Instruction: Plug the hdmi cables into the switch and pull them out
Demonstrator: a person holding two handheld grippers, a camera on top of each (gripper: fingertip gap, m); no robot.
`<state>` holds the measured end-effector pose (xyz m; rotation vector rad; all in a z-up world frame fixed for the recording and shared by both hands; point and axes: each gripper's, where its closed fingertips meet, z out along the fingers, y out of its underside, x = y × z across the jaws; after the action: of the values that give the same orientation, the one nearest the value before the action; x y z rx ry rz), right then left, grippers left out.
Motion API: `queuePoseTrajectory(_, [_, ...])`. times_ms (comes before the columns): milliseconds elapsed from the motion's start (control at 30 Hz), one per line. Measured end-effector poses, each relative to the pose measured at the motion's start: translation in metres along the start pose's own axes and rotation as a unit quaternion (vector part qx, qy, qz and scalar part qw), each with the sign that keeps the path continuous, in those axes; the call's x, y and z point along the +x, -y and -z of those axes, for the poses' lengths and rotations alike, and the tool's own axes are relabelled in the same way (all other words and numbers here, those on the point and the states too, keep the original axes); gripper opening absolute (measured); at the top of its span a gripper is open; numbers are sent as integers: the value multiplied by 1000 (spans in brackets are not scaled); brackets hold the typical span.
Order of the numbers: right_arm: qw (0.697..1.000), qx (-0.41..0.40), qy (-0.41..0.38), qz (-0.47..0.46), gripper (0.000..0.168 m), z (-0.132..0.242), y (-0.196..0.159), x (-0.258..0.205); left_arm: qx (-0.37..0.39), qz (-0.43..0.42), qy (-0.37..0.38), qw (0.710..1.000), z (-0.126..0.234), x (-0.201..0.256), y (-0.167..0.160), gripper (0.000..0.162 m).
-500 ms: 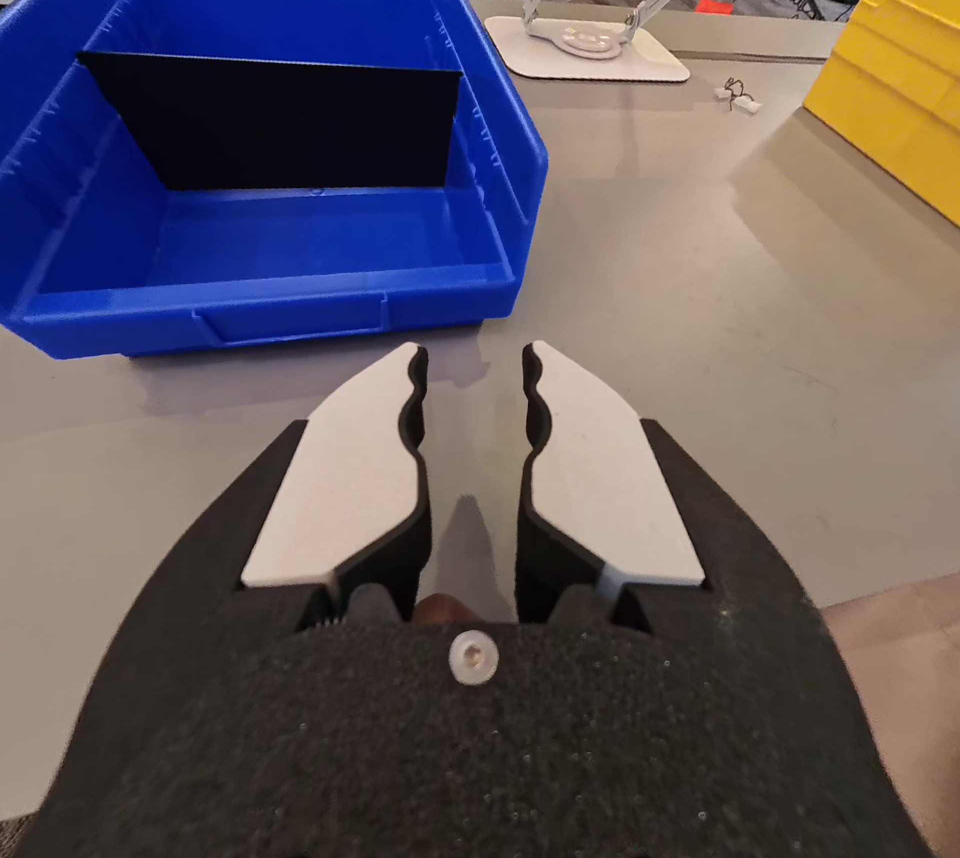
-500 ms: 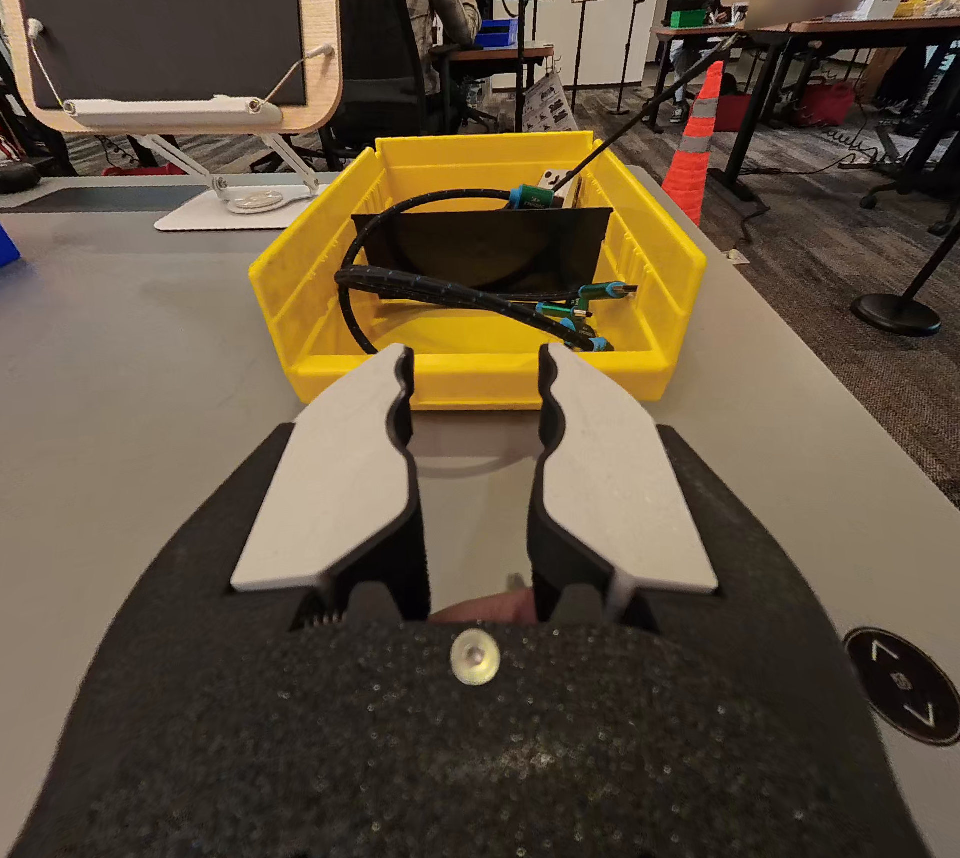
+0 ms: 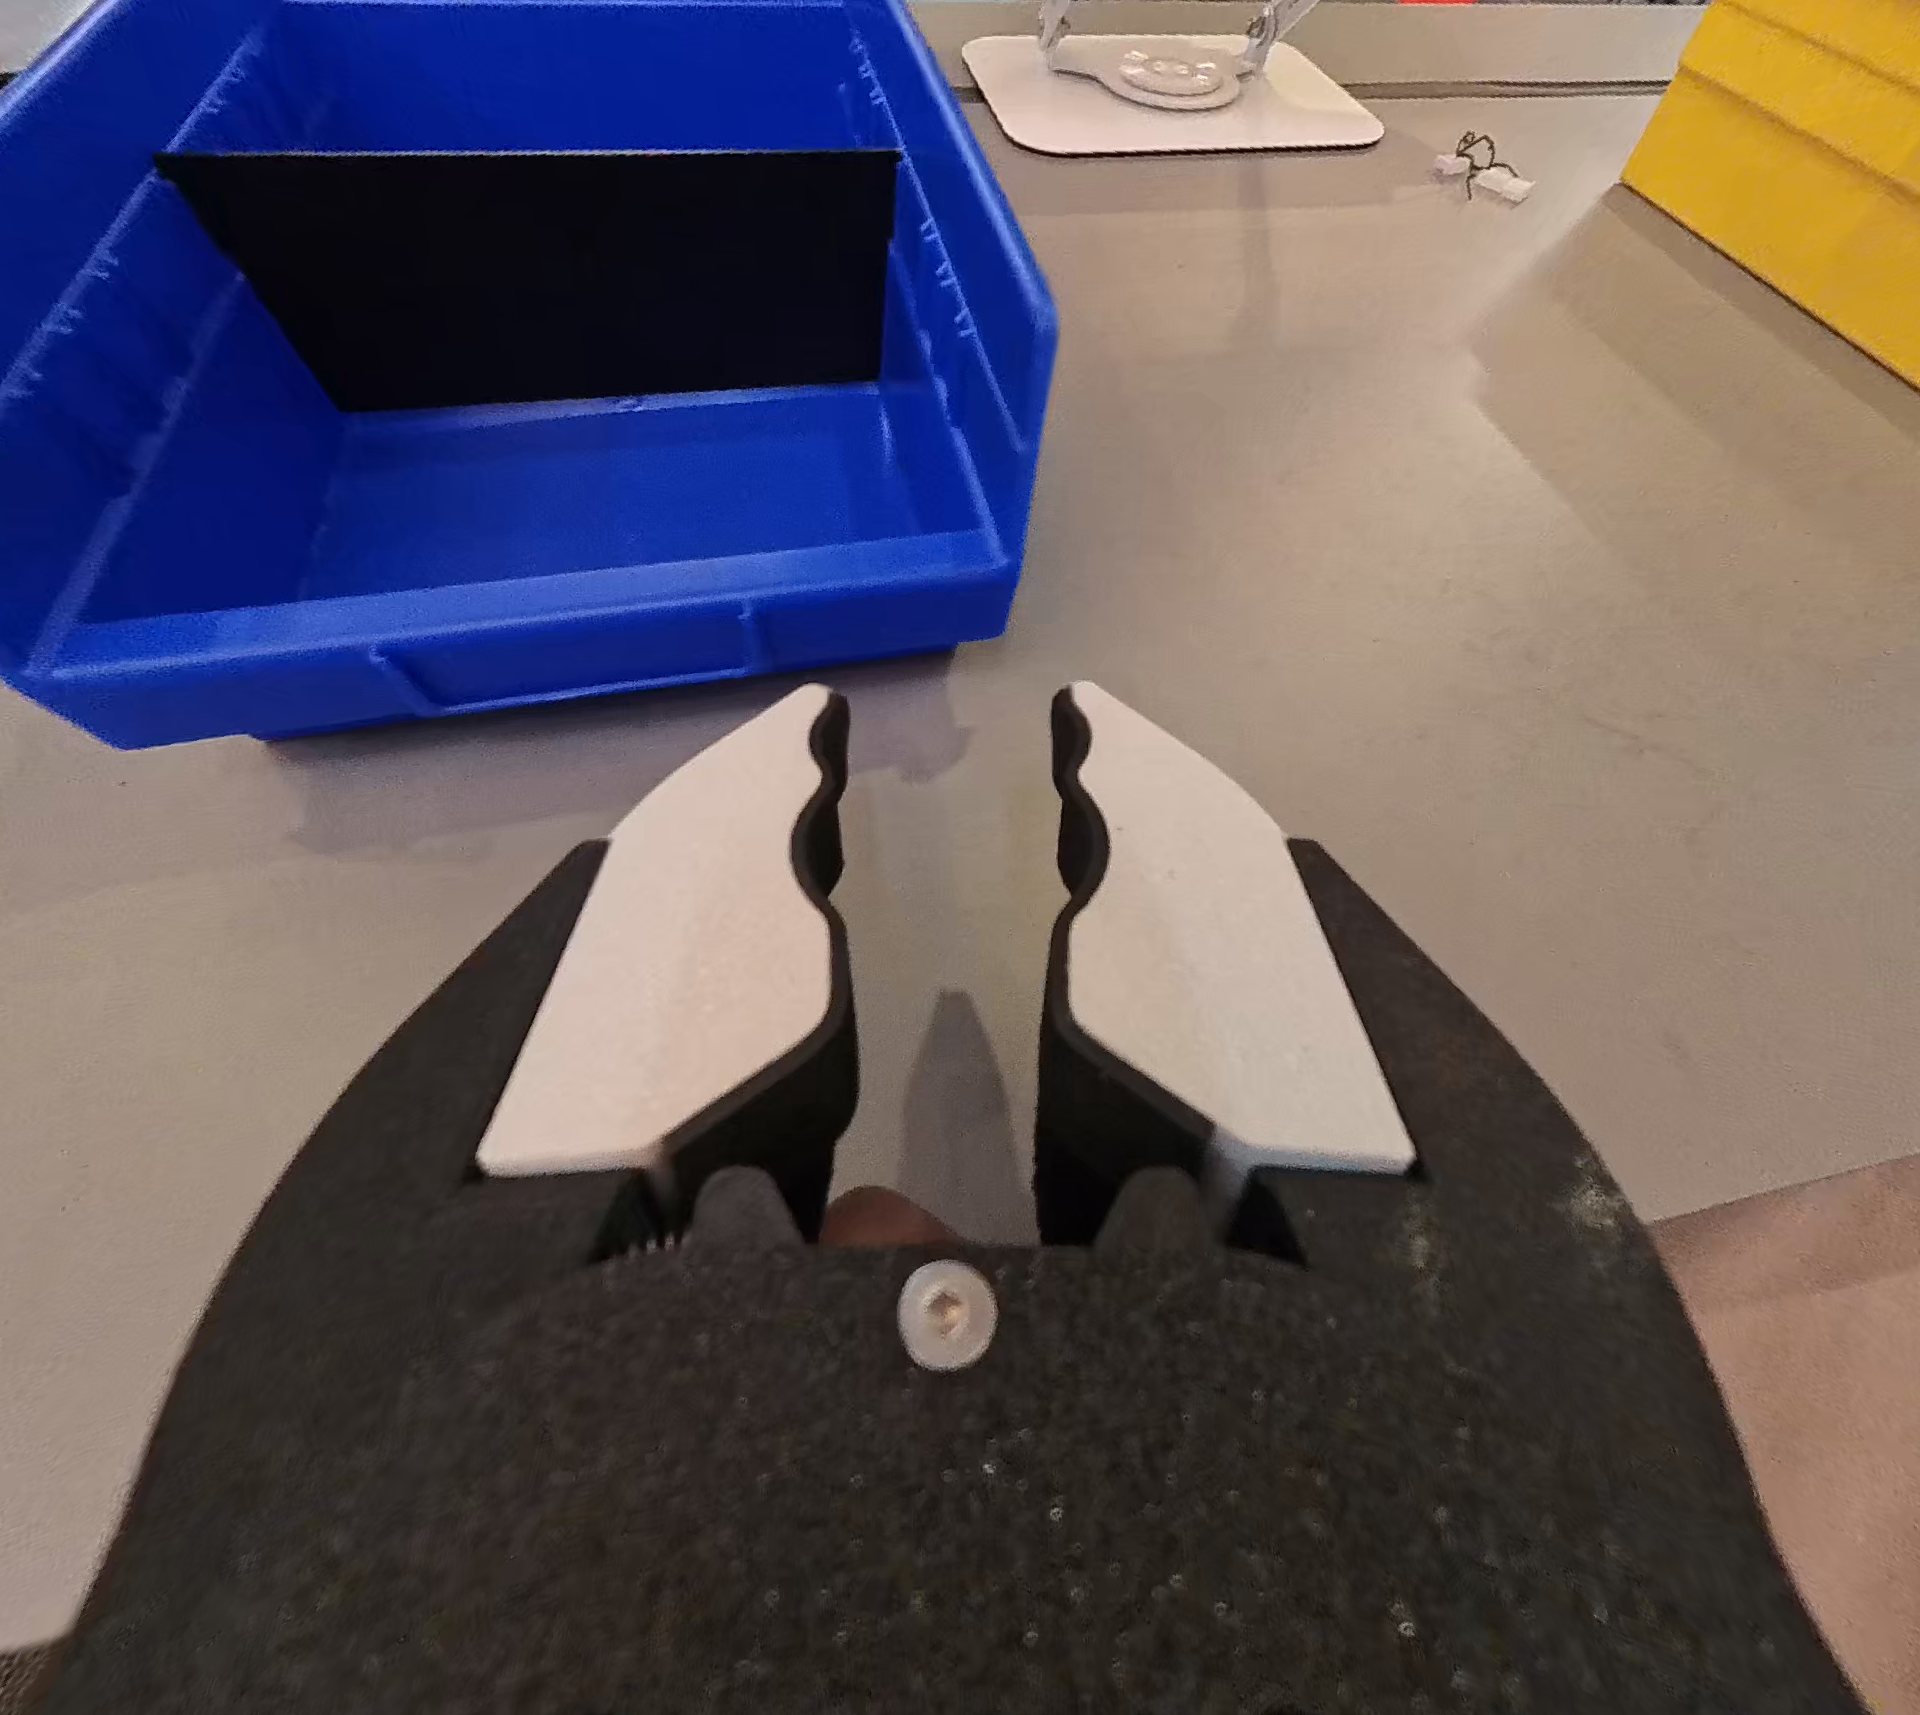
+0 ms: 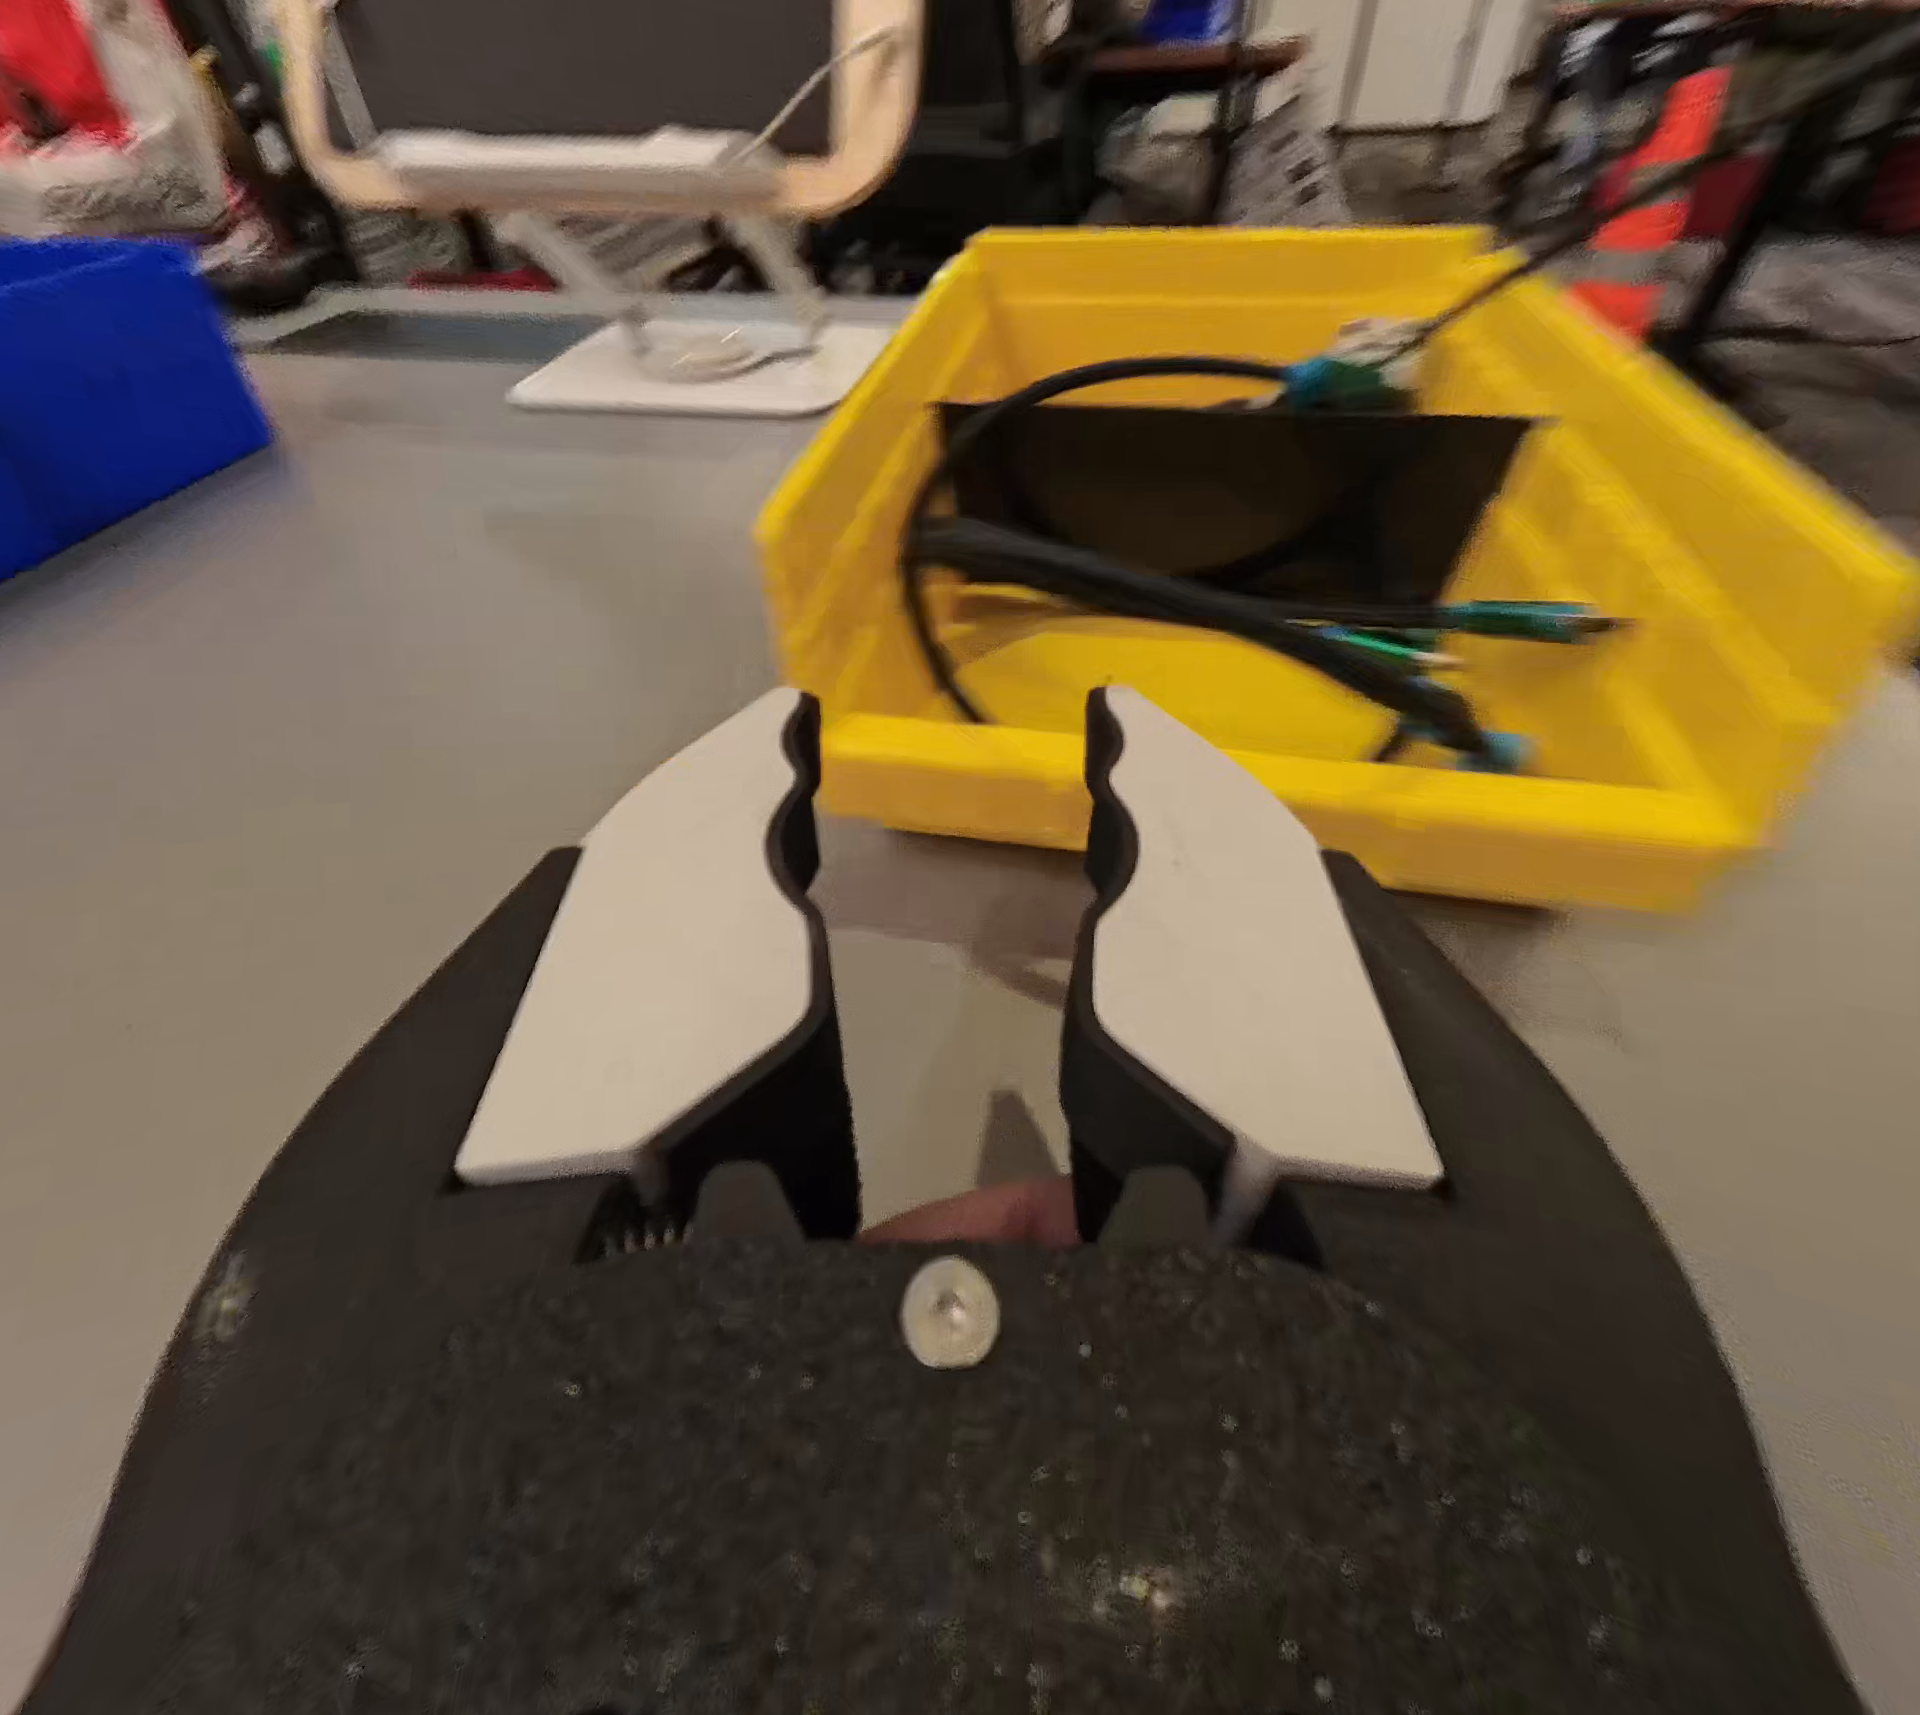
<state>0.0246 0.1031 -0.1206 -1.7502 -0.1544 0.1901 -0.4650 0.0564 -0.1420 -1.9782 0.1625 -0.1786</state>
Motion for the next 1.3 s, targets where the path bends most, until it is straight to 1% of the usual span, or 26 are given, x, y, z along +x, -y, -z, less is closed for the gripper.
queuePoseTrajectory(67, [999,-26,15,25,53,-19,-3,-29,-5,-5,-17,1000,-4,12,-1,38])
queuePoseTrajectory(133, [999,-10,3,52,55,-37,4,-40,-14,-23,-26,999,-9,25,-3,41])
queuePoseTrajectory(200, [999,-24,11,20,60,-58,4,-47,-21,-53,-38,998,-12,43,-6,45])
queuePoseTrajectory(233, [999,-39,32,-9,59,-66,2,-54,-25,-73,-45,996,-14,54,-9,47])
queuePoseTrajectory(300, [996,-43,62,-41,65,-72,2,-64,-9,-115,-51,992,-17,81,-3,47])
queuePoseTrajectory(367, [994,-43,96,-19,64,-68,2,-77,29,-139,-86,986,-22,125,8,47])
queuePoseTrajectory(433, [987,-48,149,-17,62,-59,1,-96,42,-137,-145,979,-32,181,17,52])
queuePoseTrajectory(467, [984,-46,169,-18,52,-52,3,-103,42,-133,-172,975,-38,211,21,55])
queuePoseTrajectory(500, [984,-28,172,-18,46,-44,11,-106,36,-135,-194,971,-46,239,23,54])
queuePoseTrajectory(533, [987,-6,157,-16,50,-35,21,-103,28,-138,-204,969,-56,263,26,54])
queuePoseTrajectory(567, [991,15,135,-9,50,-25,31,-96,24,-145,-207,967,-67,283,29,53])
queuePoseTrajectory(633, [997,47,53,9,53,-4,48,-68,30,-162,-193,967,-91,313,37,52])
queuePoseTrajectory(667, [998,58,19,12,49,7,55,-53,35,-163,-181,969,-103,321,42,52])
queuePoseTrajectory(733, [996,69,-58,6,46,23,65,-18,29,-149,-174,973,-125,336,47,51])
queuePoseTrajectory(767, [994,51,-95,9,45,25,63,1,20,-141,-171,975,-135,341,48,50])
queuePoseTrajectory(833, [987,15,-158,10,51,25,50,39,4,-133,-174,976,-152,349,46,45])
queuePoseTrajectory(900, [979,-13,-205,9,50,24,30,72,-5,-131,-169,977,-164,353,46,40])
queuePoseTrajectory(933, [977,-31,-211,7,50,21,17,82,-7,-132,-168,977,-169,355,46,34])
queuePoseTrajectory(967, [975,-52,-214,-1,50,17,5,89,-11,-133,-180,975,-171,359,46,34])
queuePoseTrajectory(1000, [975,-70,-210,-16,48,12,-7,93,-15,-127,-191,973,-172,364,46,29])
queuePoseTrajectory(1033, [976,-83,-200,-36,42,6,-16,95,-19,-126,-186,974,-175,364,47,30])
queuePoseTrajectory(1067, [977,-88,-185,-58,29,1,-21,94,-25,-131,-180,975,-177,364,47,28])
queuePoseTrajectory(1100, [980,-86,-162,-77,12,-5,-23,90,-33,-135,-173,975,-178,362,48,21])
queuePoseTrajectory(1133, [980,-85,-156,-93,3,-8,-23,89,-38,-138,-163,976,-179,359,49,13])
queuePoseTrajectory(1233, [976,-104,-184,-59,2,-7,-21,86,-34,-140,-130,981,-176,353,49,9])
queuePoseTrajectory(1300, [976,-97,-187,-64,1,-2,-19,77,-25,-133,-125,983,-168,347,51,7])
